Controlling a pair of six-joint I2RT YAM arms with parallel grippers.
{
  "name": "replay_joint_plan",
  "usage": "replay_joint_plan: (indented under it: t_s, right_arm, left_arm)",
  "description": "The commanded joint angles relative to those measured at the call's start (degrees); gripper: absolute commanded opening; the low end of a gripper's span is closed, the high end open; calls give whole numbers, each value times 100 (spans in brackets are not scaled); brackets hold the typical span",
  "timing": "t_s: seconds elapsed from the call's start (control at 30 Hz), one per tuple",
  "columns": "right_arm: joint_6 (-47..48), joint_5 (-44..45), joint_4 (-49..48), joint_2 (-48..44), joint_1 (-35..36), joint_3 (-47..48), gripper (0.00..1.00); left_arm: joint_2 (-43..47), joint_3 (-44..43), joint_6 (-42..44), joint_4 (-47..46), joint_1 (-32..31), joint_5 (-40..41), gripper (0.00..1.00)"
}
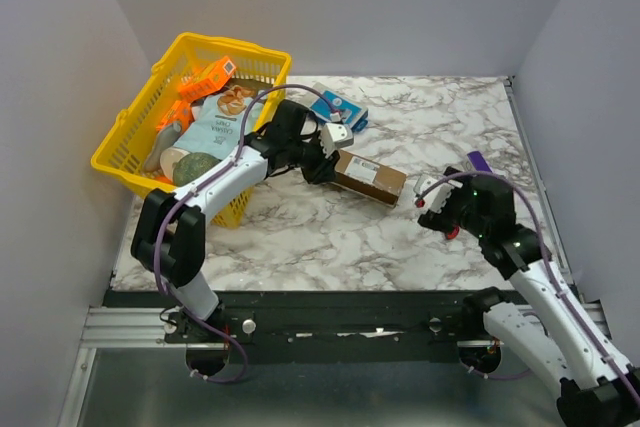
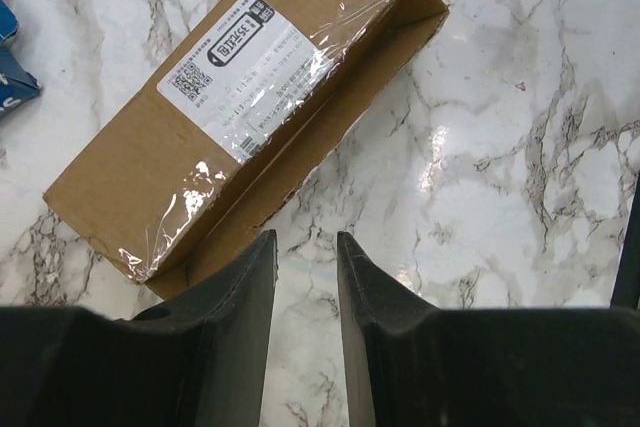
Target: Unpack the express box
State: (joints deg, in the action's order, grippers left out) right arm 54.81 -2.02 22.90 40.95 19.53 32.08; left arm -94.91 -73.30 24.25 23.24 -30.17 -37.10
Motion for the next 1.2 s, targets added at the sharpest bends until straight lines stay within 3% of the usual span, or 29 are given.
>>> replay_joint_plan:
  t_s: [0.0,0.1,0.33,0.5,0.7,0.73,0.8,0.83,0.9,0.93,1.07,1.17]
  right_arm:
    - [-1419,-1615,2235,-210,16,1228,95]
    - [-1937,-1696,1783,-18,16,1372,95]
    - [-3694,-880,576,2073,16,2100,92]
    - [-4337,-1318,136,2567,16,2215,91]
    - [-4733,-1459,374,2822,16,2128,76]
    - [-4803,-1442,365,2866,16,2067,65]
    - [-5084,-1337,347,2910,16,2014,55]
    - [-5155,-1266,347,2945,16,1970,43]
    - [-5234,-1292,382,2998,16,1926,31]
    - [-5287,-1257,382,3059,16,1908,26]
    - [-5663,-687,374,3287,16,1881,21]
    - [-5901,165,400,3376,16,1881,3]
  left_arm:
    - [-114,-439,334,30,-15,-113,40]
    - [-421,-852,1079,347,-67,-95,43]
    - [-1143,-1713,3127,1313,-313,-70,48]
    - [-1704,-2127,4052,1745,-445,176,50]
    - [-2407,-2996,2816,1148,-314,265,49]
    - [-2522,-3171,2256,1121,-183,82,48]
    - [-2890,-3751,1700,1138,-51,1,45]
    - [-2997,-3919,1358,1173,-7,71,42]
    - [-3208,-4166,1162,1165,90,272,37]
    - [-3226,-4175,1074,1008,99,509,33]
    - [-3218,-4009,704,858,91,2176,15]
    - [-3042,-3780,563,795,126,3048,1]
